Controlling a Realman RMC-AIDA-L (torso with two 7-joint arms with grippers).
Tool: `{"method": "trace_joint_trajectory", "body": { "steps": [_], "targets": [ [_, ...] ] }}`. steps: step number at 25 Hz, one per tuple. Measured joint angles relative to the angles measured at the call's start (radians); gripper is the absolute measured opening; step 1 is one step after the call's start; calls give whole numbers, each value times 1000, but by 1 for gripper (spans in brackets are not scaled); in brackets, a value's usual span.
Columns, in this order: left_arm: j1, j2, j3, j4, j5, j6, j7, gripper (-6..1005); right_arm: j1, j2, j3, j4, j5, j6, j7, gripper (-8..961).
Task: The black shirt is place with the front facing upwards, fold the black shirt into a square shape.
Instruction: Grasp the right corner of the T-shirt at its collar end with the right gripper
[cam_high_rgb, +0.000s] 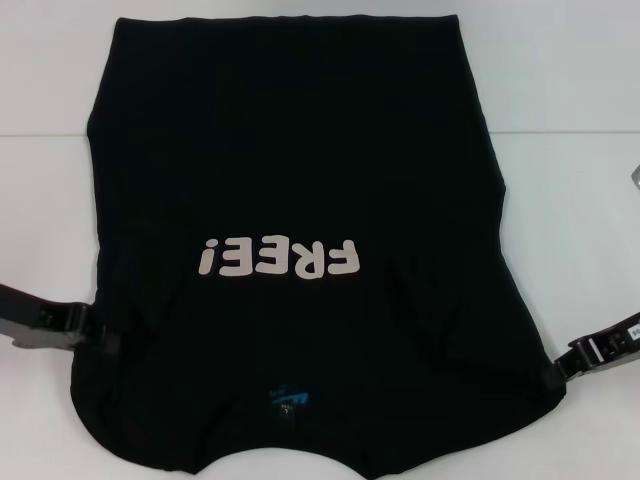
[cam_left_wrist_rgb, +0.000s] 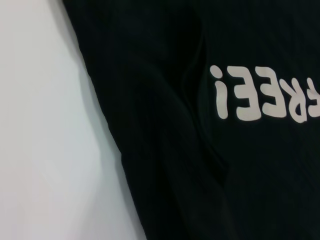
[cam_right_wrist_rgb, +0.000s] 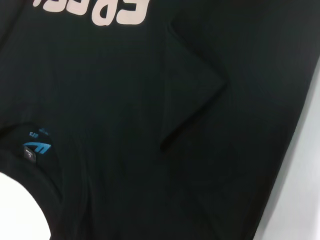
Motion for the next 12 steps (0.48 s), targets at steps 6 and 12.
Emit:
{"method": "trace_joint_trajectory", "body": {
  "steps": [6, 12],
  "targets": [
    [-19, 8, 4, 3, 4, 88, 28, 35, 11, -38, 1, -11, 1, -66, -9, 10],
    [-30, 16, 9, -1, 11, 154, 31, 35, 10, -70, 3, -37, 1, -188, -59, 10]
  ]
}}
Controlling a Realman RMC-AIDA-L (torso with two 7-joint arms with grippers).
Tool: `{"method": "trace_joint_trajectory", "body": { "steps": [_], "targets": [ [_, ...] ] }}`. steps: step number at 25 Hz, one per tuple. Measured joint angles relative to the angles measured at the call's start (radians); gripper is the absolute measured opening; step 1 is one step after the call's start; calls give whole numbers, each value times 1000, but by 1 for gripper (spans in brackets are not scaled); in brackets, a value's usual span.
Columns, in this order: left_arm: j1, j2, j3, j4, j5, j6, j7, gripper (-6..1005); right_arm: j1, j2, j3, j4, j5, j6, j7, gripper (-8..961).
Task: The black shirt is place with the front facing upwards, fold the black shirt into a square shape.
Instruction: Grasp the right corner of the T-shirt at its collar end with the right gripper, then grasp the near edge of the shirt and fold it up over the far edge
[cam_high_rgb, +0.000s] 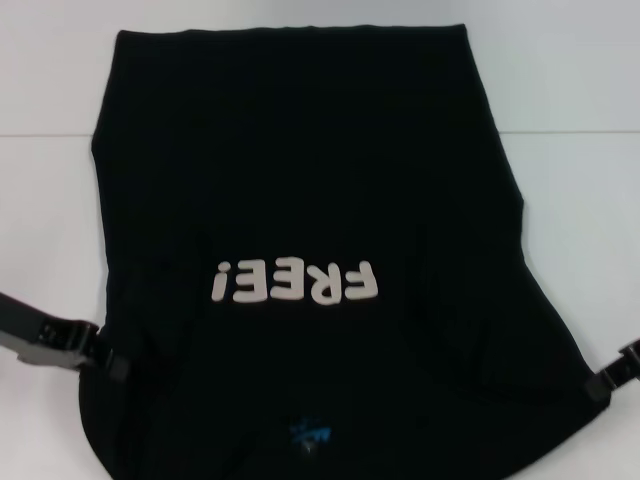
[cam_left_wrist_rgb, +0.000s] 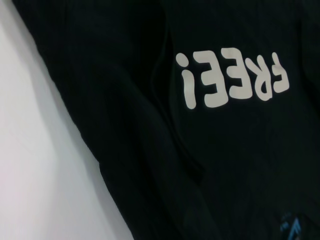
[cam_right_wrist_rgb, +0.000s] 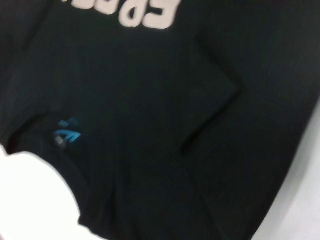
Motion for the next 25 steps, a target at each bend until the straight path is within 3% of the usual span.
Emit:
{"method": "trace_joint_trajectory", "body": {
  "steps": [7, 14, 18, 22, 25],
  "targets": [
    [-8, 25, 68, -36, 1, 136, 4, 35, -14, -3, -3, 4, -10, -176, -122, 10],
    [-20, 23, 158, -80, 5, 244, 30, 35, -40, 39, -60, 18, -65, -225, -207, 10],
    [-23, 15, 191, -97, 6, 255, 44, 35, -46, 47, -72, 58, -63, -220, -237, 10],
    [-28, 12, 165, -105, -3, 244, 64, 35, -47, 46, -8, 66, -59, -201, -240, 10],
    [-33, 17, 89, -102, -7, 219, 68, 35, -48, 35, 94, 66, -59, -179, -232, 10]
  ]
}}
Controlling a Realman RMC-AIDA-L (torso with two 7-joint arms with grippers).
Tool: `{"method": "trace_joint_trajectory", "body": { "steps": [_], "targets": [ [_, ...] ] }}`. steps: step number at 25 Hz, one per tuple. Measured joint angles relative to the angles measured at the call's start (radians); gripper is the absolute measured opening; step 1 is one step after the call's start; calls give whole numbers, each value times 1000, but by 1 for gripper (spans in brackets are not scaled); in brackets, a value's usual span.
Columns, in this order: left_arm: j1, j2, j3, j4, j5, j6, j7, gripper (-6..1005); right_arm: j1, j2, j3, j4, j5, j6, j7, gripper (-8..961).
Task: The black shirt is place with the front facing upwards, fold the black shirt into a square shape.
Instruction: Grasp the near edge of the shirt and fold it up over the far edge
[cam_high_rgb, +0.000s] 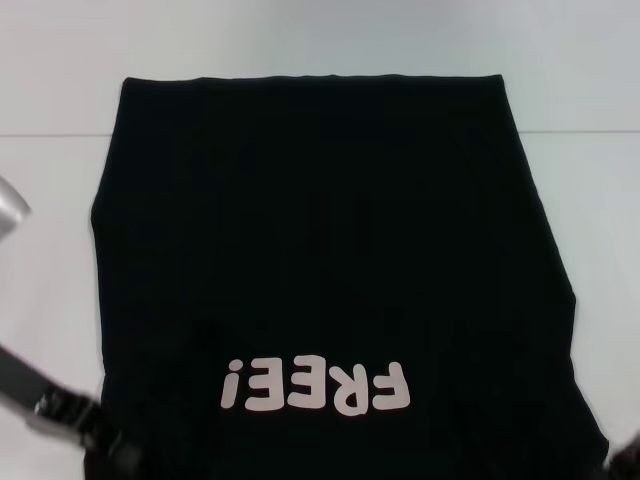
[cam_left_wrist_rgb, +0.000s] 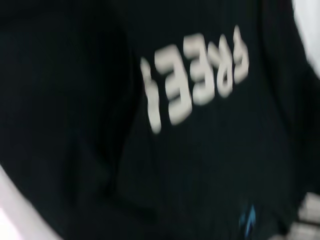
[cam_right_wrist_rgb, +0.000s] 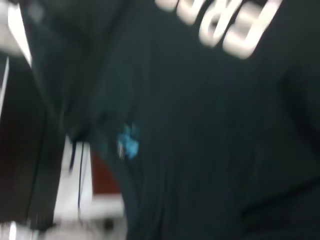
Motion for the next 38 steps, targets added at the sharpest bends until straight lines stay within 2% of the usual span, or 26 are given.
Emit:
{"method": "trace_joint_trajectory", "body": {
  "steps": [3, 7, 11, 14, 17, 22, 27, 34, 38],
  "targets": [
    [-5, 12, -111, 2, 0, -49, -1, 35, 0, -21, 142, 1, 5, 33, 17, 10],
    [-9, 33, -308, -1, -1, -153, -19, 35, -10, -50, 303, 6, 83, 80, 60, 10],
    [-8, 37, -438, -3, -6, -279, -34, 35, -40, -63, 380, 16, 238, 170, 105, 9],
    [4, 28, -499, -9, -50, -392, -35, 35, -56, -65, 388, 60, 364, 274, 111, 9],
    [22, 15, -512, -34, -122, -493, -28, 34, -63, -52, 386, 112, 462, 403, 91, 9],
    [45, -11, -516, -63, -210, -621, -2, 34, -63, 0, 386, 142, 543, 602, 32, 9],
    [62, -42, -517, -69, -294, -713, 35, 34, -67, 37, 383, 147, 610, 733, -17, 9],
    [49, -60, -515, -82, -315, -801, 59, 34, -53, 49, 376, 194, 643, 839, -72, 9],
    [30, -77, -514, -84, -316, -851, 76, 34, -37, 60, 369, 208, 645, 898, -96, 9]
  ]
}}
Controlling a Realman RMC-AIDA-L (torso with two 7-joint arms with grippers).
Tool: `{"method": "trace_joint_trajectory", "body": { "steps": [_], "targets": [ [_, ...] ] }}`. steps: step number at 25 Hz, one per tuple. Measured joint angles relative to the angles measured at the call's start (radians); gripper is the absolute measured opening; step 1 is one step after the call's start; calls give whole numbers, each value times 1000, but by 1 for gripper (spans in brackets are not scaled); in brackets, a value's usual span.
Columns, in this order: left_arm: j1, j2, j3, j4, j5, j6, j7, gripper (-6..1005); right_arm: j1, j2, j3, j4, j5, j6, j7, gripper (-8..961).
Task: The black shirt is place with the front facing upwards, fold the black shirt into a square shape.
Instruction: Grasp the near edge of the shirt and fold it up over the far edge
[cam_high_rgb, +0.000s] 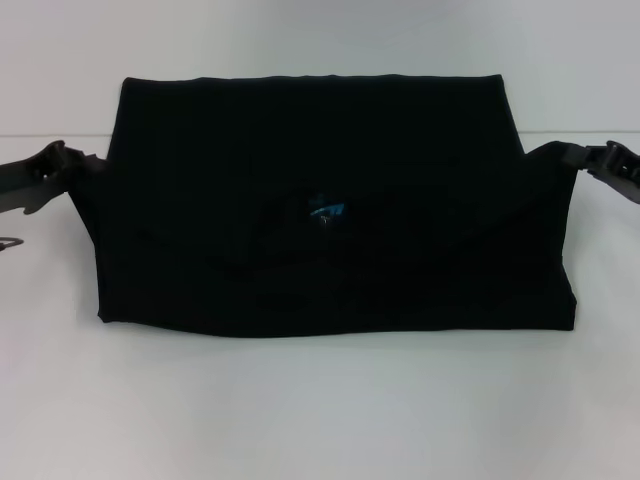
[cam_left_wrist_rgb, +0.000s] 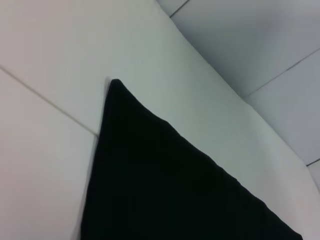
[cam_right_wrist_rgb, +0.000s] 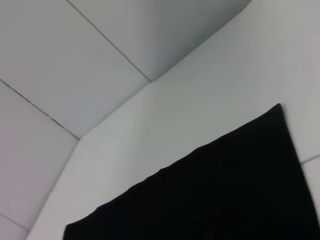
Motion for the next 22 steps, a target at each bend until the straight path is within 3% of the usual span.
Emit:
{"method": "trace_joint_trajectory", "body": {
  "steps": [15, 22],
  "targets": [
    [-46, -41, 11, -11, -10, -156, 35, 34, 40, 25, -85, 8, -1, 203, -47, 9],
    [-57, -64, 19, -11, -19, -202, 47, 40, 50, 38, -105, 8, 0, 231, -118, 25]
  ]
}}
